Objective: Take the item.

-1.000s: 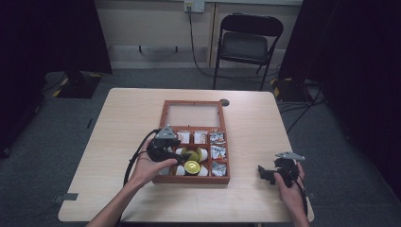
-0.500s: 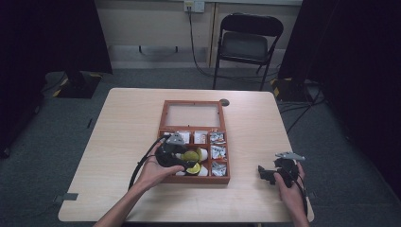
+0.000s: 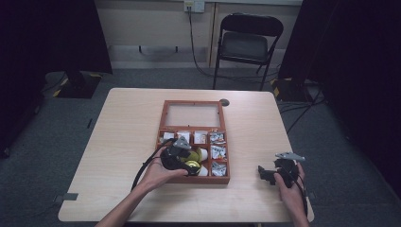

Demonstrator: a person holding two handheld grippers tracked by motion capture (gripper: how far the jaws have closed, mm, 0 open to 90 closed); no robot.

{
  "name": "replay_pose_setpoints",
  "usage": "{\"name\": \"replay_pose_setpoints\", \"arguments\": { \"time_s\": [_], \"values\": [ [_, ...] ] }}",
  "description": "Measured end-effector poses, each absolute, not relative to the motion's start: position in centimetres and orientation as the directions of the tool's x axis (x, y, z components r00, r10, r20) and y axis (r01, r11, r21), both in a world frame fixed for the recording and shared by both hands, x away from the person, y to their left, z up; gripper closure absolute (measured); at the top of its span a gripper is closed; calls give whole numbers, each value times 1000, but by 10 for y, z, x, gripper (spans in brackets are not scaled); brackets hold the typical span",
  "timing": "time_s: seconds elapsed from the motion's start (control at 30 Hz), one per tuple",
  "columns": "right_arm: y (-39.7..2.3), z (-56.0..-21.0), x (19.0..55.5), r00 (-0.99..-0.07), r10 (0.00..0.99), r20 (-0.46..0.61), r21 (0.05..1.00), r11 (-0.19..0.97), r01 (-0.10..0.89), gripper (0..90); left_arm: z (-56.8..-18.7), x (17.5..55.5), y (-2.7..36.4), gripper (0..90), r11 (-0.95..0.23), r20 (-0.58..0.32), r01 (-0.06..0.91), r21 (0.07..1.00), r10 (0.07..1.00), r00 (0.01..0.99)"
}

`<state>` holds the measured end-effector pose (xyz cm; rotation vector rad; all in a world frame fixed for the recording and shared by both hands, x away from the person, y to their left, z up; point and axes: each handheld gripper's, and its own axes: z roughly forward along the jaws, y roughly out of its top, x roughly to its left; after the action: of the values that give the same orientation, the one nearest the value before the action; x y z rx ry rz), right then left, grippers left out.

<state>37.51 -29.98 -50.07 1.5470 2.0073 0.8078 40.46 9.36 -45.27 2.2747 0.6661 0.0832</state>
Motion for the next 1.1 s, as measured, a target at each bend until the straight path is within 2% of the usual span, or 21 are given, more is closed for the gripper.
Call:
{"name": "replay_pose_setpoints", "arguments": {
  "time_s": [1.1],
  "values": [
    [-300, -501, 374, -246, 969, -18, 702, 188, 687, 0, -463, 410, 86, 297, -663, -115, 456, 594, 492, 863]
  ]
}}
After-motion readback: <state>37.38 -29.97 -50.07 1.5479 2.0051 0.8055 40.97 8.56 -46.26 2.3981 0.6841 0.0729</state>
